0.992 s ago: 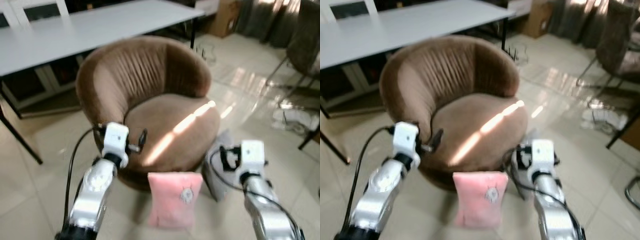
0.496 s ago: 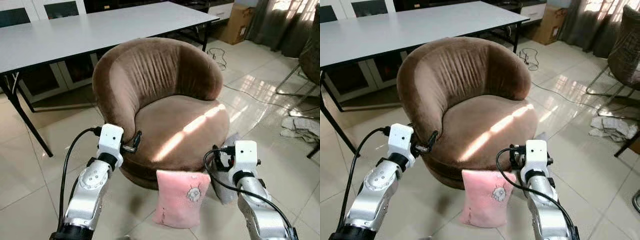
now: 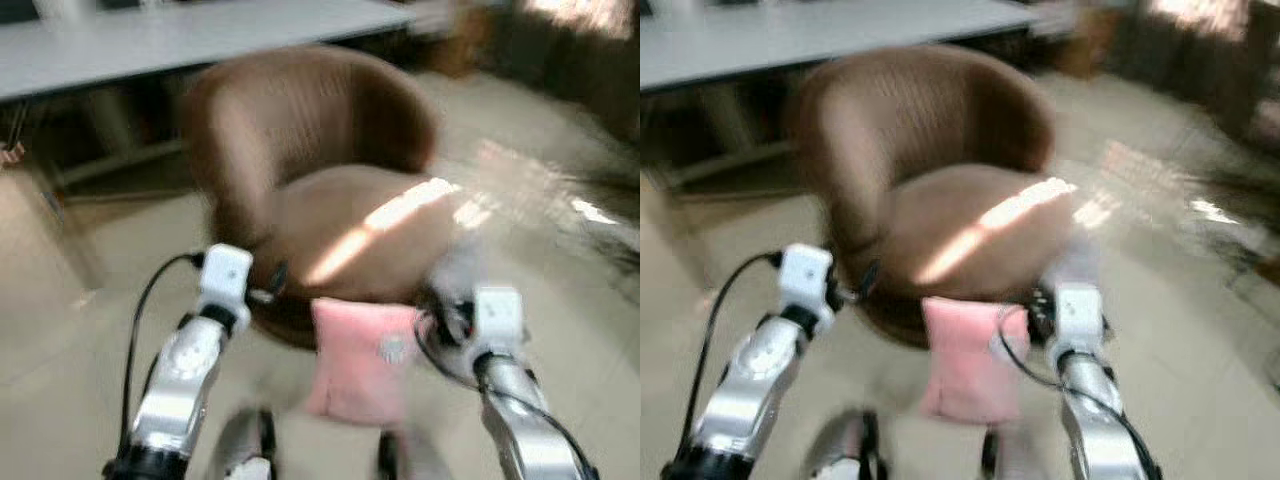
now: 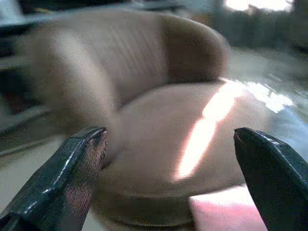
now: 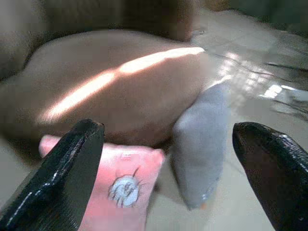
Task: Move the pillow to the sofa from floor
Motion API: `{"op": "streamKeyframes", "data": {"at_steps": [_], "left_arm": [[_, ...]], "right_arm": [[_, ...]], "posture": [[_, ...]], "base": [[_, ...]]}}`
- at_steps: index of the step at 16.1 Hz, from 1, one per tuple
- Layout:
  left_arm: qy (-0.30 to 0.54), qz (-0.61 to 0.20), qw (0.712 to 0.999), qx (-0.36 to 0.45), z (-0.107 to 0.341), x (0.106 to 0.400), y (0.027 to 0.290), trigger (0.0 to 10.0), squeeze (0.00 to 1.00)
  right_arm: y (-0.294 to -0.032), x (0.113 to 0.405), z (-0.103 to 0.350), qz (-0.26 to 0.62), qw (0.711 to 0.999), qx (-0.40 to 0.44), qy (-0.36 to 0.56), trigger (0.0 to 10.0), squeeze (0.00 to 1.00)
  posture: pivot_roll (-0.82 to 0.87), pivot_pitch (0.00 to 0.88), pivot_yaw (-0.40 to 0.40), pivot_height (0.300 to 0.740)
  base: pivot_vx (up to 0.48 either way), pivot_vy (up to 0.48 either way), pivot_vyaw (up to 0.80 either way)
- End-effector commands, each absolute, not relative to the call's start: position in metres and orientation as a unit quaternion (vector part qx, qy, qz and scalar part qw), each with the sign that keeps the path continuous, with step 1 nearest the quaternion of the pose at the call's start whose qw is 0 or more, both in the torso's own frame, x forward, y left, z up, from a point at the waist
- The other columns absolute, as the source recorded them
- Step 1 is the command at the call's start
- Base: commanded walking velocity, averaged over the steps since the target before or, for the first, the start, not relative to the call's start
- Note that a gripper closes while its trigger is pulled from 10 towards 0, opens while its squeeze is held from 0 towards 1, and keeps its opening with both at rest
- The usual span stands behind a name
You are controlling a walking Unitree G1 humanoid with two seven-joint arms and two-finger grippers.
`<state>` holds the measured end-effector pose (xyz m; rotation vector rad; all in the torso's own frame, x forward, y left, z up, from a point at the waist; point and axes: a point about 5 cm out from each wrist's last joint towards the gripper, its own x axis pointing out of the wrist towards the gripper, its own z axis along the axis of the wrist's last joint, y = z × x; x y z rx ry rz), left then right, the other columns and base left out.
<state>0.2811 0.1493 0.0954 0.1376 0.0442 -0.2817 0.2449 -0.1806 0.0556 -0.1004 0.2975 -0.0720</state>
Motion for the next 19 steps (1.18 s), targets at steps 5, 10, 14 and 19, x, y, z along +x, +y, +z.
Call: {"op": "streamKeyframes", "data": {"at_steps": [5, 10, 14, 19], "left_arm": [[0.042, -0.135, 0.987, 0.081, 0.0859, 0.2787, 0.1553, 10.0, 0.00], [0.041, -0.135, 0.987, 0.077, 0.0855, 0.2798, 0.1554, 10.0, 0.00], [0.041, -0.135, 0.987, 0.077, 0.0852, 0.2809, 0.1555, 10.0, 0.00], [0.040, -0.135, 0.987, 0.077, 0.0857, 0.2828, 0.1559, 10.0, 0.00]], "right_arm": [[-0.1752, 0.2500, 0.0600, -0.023, 0.988, -0.056, 0.142, 10.0, 0.00], [-0.1764, 0.2518, 0.0599, -0.024, 0.988, -0.048, 0.144, 10.0, 0.00], [-0.1770, 0.2527, 0.0601, -0.027, 0.988, -0.047, 0.145, 10.0, 0.00], [-0.1808, 0.2538, 0.0603, -0.030, 0.988, -0.049, 0.145, 10.0, 0.00]], "posture": [[-0.07, 0.025, 0.007, 0.576], [-0.07, 0.029, 0.006, 0.576], [-0.07, 0.028, 0.008, 0.576], [-0.07, 0.028, 0.008, 0.576]], "base": [[0.000, 0.000, 0.00], [0.207, 0.000, -0.26], [0.280, 0.000, -0.80], [0.289, 0.000, -0.64]]}}
